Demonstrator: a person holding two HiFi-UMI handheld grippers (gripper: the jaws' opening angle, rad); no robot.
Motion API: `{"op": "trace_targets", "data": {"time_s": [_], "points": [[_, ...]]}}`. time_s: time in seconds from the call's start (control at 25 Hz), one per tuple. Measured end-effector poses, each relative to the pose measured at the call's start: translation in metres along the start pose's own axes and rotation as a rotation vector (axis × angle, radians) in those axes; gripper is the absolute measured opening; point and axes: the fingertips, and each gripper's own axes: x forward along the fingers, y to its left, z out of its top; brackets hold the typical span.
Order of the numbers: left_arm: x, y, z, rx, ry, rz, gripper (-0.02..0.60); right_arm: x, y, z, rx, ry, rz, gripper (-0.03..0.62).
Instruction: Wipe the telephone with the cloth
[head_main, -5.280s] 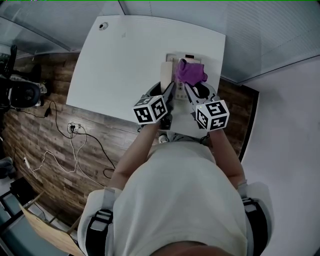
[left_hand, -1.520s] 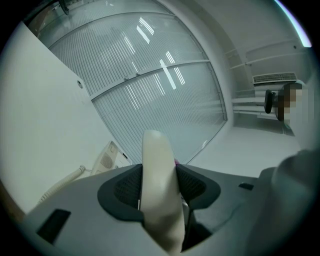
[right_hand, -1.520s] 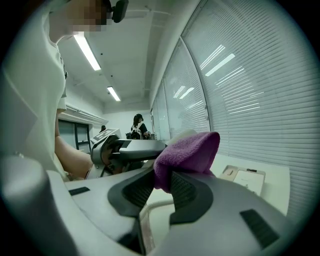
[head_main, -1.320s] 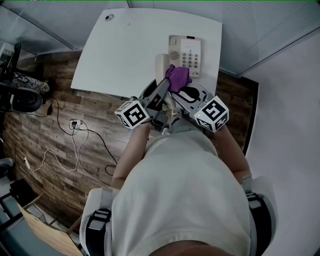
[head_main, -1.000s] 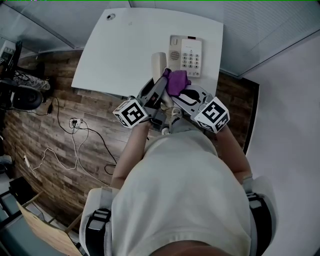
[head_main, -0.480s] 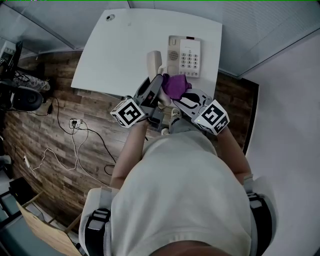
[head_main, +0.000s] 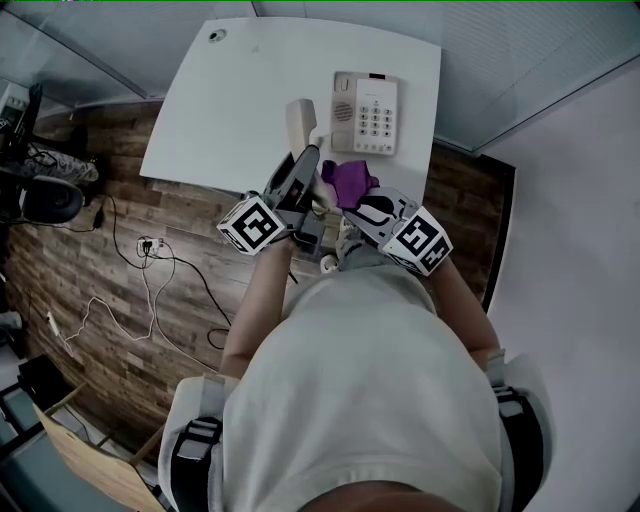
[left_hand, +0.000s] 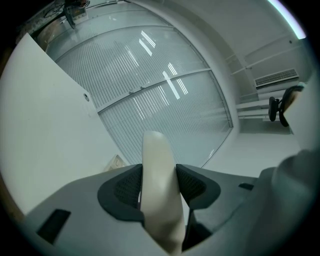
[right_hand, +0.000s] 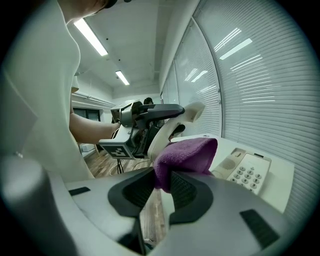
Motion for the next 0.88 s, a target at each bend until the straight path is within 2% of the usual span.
{"op": "trace_targets", "data": {"time_s": [0.16, 0.36, 0.56, 0.88], "points": [[0.003, -0.002, 0.006, 0.011, -0.015, -0.004, 0.224, -0.003, -0.005, 0.004, 0.042, -0.018, -0.006, 0.100], [0.009, 0.007, 0.002, 0.013, -0.002, 0.038, 0.223, -0.010, -0.027, 0.007, 0.046, -0.015, -0.094, 0.101], [0.021, 0.019, -0.004, 0.032, 0.025, 0.087, 0.224, -0.017, -0.051, 0.014, 0.059, -0.032, -0.162, 0.101], [0.046, 0.034, -0.016, 0.055, 0.089, 0.137, 0.224, -0.021, -0.081, 0.029, 0.057, -0.058, -0.202, 0.101]]}}
